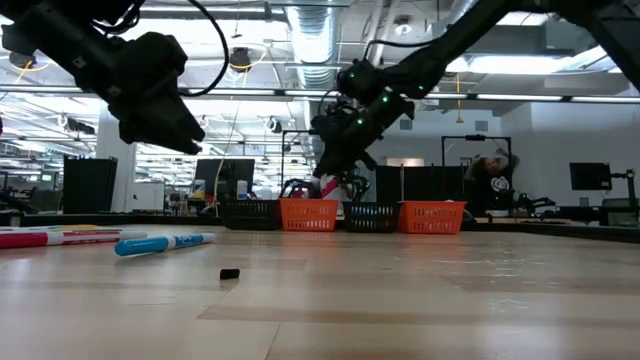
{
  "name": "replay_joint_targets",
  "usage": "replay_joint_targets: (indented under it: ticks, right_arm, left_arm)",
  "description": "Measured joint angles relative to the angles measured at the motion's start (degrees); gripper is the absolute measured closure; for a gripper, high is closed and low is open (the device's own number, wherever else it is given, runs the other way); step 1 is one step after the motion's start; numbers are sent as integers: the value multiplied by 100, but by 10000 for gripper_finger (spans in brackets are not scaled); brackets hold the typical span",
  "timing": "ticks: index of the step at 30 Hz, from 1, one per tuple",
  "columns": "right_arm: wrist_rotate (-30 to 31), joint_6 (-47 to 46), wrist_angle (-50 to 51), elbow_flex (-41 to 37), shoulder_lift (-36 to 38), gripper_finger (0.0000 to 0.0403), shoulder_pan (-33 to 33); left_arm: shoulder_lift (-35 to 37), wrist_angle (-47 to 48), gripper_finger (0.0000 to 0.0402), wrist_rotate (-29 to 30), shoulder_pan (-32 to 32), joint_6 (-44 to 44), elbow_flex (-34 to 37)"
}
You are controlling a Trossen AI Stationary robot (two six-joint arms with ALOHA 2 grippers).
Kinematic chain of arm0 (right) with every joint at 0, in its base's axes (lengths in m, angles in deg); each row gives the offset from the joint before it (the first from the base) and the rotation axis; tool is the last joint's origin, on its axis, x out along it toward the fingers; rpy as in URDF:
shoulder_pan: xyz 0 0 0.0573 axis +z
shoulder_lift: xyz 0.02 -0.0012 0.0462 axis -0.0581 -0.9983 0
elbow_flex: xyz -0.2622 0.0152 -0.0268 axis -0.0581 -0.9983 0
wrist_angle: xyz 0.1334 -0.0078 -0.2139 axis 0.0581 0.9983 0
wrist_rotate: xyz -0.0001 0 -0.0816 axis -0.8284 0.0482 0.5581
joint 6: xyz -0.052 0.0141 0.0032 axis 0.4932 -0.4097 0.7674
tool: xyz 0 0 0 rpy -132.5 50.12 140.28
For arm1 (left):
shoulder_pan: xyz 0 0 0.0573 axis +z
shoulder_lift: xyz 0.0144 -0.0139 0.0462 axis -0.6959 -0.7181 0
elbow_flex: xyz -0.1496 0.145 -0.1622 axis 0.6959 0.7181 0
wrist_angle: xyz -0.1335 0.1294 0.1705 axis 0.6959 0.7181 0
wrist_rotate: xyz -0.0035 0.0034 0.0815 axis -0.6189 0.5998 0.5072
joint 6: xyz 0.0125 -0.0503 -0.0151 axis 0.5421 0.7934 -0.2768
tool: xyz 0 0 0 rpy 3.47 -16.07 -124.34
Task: Pick & Place Markers
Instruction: Put the white yellow highlighter pen into the left orange bin, then put the white orange highlighter pen into the left orange bin
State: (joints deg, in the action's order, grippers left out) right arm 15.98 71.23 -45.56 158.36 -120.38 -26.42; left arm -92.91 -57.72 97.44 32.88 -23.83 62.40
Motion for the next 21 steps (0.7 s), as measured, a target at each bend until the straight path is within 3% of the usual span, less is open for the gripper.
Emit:
replay_joint_targets:
  ticks: [4, 13, 21]
  right_arm:
    - [25, 206, 614, 318, -117, 369, 35]
    - [-115, 427, 680, 345, -96, 328, 127]
    - [-98, 578, 637, 339, -98, 264, 224]
  left_arm:
    - [0, 66, 183, -86, -8, 12, 0]
    - [-2, 310, 183, -227, 9, 245, 0]
    - [-13, 513, 183, -249, 9, 444, 96]
